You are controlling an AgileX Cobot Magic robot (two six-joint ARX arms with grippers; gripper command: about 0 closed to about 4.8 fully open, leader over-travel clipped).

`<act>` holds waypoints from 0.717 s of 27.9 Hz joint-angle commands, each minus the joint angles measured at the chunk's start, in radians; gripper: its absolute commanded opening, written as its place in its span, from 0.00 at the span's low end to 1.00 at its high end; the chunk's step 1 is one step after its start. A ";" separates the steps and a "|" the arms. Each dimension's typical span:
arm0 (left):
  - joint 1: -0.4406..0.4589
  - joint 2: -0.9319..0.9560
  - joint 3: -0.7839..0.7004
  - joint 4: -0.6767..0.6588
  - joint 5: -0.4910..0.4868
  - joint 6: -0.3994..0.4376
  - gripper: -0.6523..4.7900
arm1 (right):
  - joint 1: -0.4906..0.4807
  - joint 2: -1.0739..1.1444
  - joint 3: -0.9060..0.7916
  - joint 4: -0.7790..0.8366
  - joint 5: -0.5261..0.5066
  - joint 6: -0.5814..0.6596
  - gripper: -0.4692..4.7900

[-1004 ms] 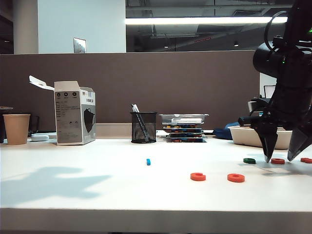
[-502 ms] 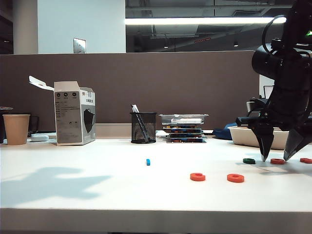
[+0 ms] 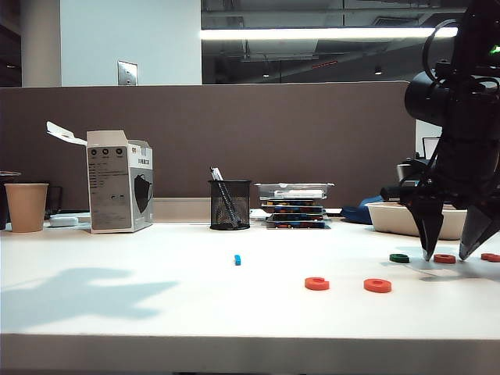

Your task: Select the appropriate letters from the row of letter magnets placed on the table to arrange into the word "cool".

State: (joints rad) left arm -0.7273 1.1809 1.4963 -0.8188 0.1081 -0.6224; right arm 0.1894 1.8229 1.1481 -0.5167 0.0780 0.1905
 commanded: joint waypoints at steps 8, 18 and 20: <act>0.000 -0.003 0.003 0.013 0.000 0.002 0.11 | 0.002 0.026 -0.024 -0.149 -0.014 -0.006 0.52; 0.000 -0.003 0.003 0.013 0.000 0.002 0.11 | 0.002 0.026 -0.024 -0.137 -0.013 -0.006 0.45; 0.000 -0.003 0.003 0.013 0.000 0.002 0.11 | 0.002 0.026 -0.024 -0.137 -0.013 -0.006 0.41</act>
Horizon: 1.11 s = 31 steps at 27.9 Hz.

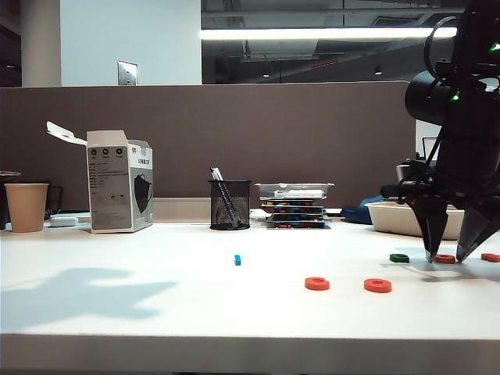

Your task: Select the appropriate letters from the row of letter magnets placed on the table to arrange into the word "cool".

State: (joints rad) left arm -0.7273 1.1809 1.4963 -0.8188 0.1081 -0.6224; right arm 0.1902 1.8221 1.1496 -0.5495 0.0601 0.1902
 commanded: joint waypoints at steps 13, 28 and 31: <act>0.000 -0.003 0.003 0.013 0.000 0.002 0.11 | 0.002 0.027 -0.026 -0.105 0.005 -0.006 0.36; 0.000 -0.003 0.003 0.013 0.000 0.002 0.11 | 0.002 0.027 -0.026 -0.104 0.005 -0.007 0.29; 0.000 -0.003 0.003 0.013 0.000 0.002 0.11 | 0.002 0.027 -0.026 -0.100 0.005 -0.007 0.29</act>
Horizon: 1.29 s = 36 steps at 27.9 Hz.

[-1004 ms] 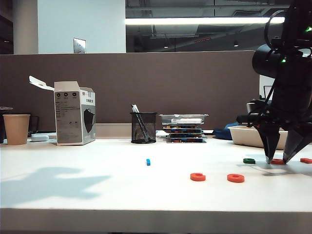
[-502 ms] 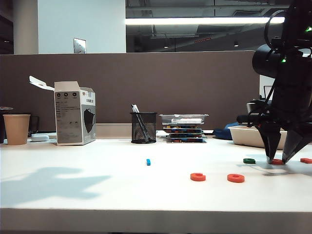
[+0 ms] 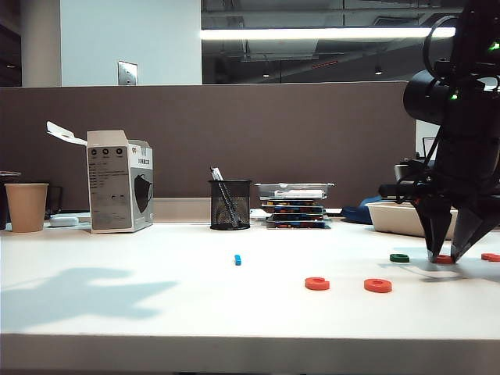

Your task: Select the appropriate letters from the row of letter magnets placed on the table to arrange into the word "cool".

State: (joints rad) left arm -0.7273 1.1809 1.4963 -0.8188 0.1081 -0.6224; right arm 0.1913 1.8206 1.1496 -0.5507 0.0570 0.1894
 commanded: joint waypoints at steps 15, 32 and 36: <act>0.000 -0.003 0.003 0.013 0.000 0.002 0.11 | 0.000 0.017 -0.024 -0.084 0.011 -0.006 0.29; 0.000 -0.003 0.003 0.013 0.000 0.002 0.11 | 0.000 -0.148 -0.025 -0.094 -0.014 -0.006 0.29; 0.000 -0.003 0.003 0.013 0.000 0.002 0.11 | 0.003 -0.190 -0.026 -0.128 -0.061 -0.006 0.29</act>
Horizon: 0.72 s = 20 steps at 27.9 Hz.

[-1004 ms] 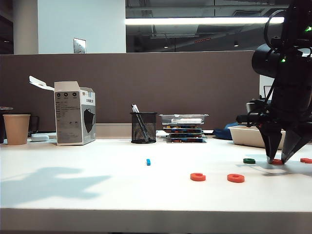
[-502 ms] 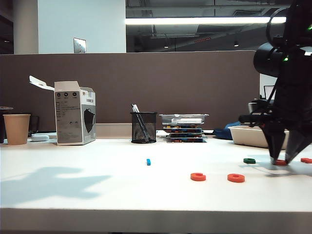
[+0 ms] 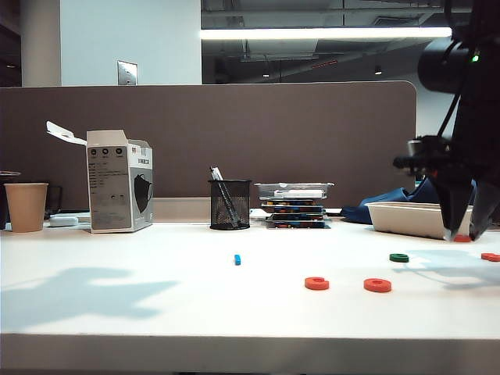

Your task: Select the appropriate letters from the row of letter magnets placed on the table to arrange into the word "cool".

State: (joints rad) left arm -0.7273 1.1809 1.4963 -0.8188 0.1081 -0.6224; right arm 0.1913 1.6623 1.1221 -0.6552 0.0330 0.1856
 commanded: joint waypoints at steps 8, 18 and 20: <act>0.000 -0.003 0.003 0.013 0.000 0.002 0.11 | 0.054 -0.146 -0.002 -0.107 -0.031 0.005 0.29; 0.000 -0.003 0.003 0.013 0.000 0.002 0.11 | 0.133 -0.180 -0.137 -0.061 -0.039 0.096 0.29; 0.000 -0.003 0.003 0.013 0.000 0.002 0.11 | 0.142 -0.180 -0.177 -0.026 -0.040 0.103 0.29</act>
State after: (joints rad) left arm -0.7273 1.1809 1.4963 -0.8188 0.1081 -0.6224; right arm 0.3267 1.4872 0.9661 -0.7364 -0.0032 0.2729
